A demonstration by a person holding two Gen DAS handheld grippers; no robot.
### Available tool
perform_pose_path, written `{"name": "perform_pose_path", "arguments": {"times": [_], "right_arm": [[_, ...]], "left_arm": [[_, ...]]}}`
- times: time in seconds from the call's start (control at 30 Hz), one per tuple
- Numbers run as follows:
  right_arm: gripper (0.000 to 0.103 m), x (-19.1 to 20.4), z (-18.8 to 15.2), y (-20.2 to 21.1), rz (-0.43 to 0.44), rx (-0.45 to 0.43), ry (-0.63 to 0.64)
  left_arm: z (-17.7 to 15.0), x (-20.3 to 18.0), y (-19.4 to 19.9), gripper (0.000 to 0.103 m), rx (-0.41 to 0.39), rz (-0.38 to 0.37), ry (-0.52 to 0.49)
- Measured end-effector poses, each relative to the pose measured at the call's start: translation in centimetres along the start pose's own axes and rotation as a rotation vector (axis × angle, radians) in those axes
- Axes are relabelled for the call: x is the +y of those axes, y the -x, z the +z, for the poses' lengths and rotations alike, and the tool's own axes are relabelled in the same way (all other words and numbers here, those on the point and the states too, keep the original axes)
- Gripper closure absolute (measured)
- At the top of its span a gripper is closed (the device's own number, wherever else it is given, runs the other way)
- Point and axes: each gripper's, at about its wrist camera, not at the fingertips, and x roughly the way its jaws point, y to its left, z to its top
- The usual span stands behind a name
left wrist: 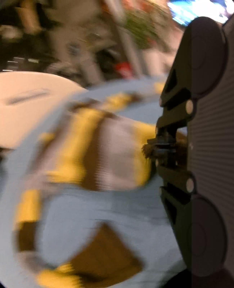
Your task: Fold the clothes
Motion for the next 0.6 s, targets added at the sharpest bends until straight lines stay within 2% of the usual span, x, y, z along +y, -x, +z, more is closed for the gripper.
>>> {"name": "perform_pose_path", "arguments": {"times": [0.07, 0.17, 0.3, 0.37, 0.43, 0.5, 0.6], "right_arm": [[0.026, 1.1, -0.5, 0.2, -0.015, 0.013, 0.107], [0.027, 3.2, -1.5, -0.8, -0.036, 0.048, 0.253], [0.029, 6.4, -2.7, -3.2, -0.096, 0.048, 0.458], [0.029, 9.1, -3.6, -5.1, -0.131, 0.015, 0.631], [0.029, 11.2, -4.0, -7.3, -0.161, -0.018, 0.745], [0.029, 12.6, -3.8, -9.5, -0.180, -0.037, 0.791], [0.029, 14.1, -3.0, -11.8, -0.199, -0.068, 0.784]], "left_arm": [[4.5, -0.1, 3.9, 0.099, -0.205, 0.031, -0.007], [8.1, 1.3, 5.9, 0.099, -0.274, 0.045, 0.063], [9.5, 0.5, 6.7, 0.099, -0.292, 0.021, 0.066], [9.2, -1.6, 6.8, 0.099, -0.284, -0.026, 0.038], [8.9, -3.7, 6.9, 0.099, -0.277, -0.073, 0.011], [8.6, -5.8, 7.0, 0.099, -0.268, -0.120, -0.017], [8.3, -7.3, 6.5, 0.098, -0.255, -0.139, -0.037]]}}
